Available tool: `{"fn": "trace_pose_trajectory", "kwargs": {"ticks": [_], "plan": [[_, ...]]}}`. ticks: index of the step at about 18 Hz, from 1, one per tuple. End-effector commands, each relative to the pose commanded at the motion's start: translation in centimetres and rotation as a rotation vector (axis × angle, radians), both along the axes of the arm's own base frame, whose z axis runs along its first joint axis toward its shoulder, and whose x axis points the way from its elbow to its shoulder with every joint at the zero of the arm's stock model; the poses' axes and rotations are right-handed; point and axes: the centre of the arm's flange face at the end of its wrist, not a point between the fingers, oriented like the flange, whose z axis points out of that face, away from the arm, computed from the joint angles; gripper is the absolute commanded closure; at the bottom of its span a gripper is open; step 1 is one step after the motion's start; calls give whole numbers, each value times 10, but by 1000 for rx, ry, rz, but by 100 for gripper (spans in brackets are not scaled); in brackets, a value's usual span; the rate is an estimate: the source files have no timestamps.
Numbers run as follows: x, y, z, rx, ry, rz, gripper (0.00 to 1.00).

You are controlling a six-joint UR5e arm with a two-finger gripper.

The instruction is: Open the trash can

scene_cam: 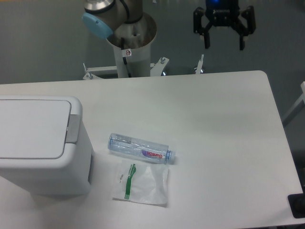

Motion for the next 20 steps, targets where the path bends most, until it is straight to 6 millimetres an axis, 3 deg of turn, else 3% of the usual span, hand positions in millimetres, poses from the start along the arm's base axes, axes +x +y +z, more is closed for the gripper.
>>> {"fn": "trace_pose_trajectory", "kwargs": {"ticks": [11, 20], "plan": [[7, 11, -5, 17, -26, 20, 0], [54, 72, 4, 241, -199, 268, 0]]}}
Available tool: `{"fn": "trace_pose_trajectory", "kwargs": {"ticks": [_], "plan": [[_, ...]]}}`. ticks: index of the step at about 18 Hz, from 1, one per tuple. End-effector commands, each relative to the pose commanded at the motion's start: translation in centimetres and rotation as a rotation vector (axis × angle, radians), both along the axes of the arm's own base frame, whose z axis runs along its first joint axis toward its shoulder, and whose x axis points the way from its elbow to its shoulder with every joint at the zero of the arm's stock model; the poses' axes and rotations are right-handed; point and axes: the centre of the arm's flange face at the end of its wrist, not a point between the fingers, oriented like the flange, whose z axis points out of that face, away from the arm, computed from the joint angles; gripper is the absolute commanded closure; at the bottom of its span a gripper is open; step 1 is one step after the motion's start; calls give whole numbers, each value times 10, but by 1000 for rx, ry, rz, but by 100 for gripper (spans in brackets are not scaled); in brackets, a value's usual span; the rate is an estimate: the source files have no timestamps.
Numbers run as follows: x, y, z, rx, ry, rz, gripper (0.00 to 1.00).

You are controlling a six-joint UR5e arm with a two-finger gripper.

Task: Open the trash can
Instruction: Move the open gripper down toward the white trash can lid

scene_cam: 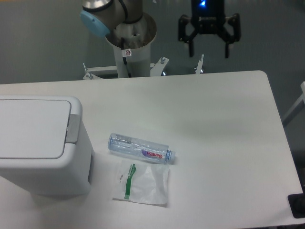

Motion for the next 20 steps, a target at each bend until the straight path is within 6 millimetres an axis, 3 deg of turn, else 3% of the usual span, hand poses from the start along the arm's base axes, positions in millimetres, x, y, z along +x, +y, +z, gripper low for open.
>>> {"fn": "trace_pose_trajectory", "kwargs": {"ticks": [3, 9, 16, 20], "plan": [[25, 30, 1, 55, -32, 12, 0], [59, 101, -18, 159, -146, 77, 0], [80, 161, -30, 189, -231, 109, 0], [73, 191, -20, 227, -261, 154, 0]]}}
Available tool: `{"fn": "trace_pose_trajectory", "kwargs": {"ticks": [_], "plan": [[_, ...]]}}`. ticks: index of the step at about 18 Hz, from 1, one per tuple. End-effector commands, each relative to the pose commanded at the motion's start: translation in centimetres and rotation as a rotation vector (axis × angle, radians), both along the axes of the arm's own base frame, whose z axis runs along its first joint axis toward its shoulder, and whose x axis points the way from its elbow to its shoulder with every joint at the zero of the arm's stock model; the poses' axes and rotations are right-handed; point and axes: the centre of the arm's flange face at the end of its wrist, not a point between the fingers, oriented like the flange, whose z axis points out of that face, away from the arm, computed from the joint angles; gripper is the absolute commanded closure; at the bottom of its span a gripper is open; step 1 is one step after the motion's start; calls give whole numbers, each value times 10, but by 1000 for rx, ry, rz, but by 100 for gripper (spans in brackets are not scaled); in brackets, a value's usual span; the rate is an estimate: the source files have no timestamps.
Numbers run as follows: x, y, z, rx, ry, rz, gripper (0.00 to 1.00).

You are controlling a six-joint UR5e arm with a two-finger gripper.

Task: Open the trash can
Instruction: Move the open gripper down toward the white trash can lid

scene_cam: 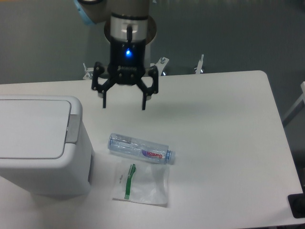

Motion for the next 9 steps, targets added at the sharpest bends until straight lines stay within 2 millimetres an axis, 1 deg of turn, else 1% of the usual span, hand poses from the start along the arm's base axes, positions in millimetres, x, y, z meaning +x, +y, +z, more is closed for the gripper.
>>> {"fn": "trace_pose_trajectory", "kwargs": {"ticks": [3, 6, 9], "plan": [[1, 19, 0, 15, -22, 21, 0], [8, 26, -3, 21, -19, 5, 0], [12, 33, -10, 13, -24, -6, 0]]}}
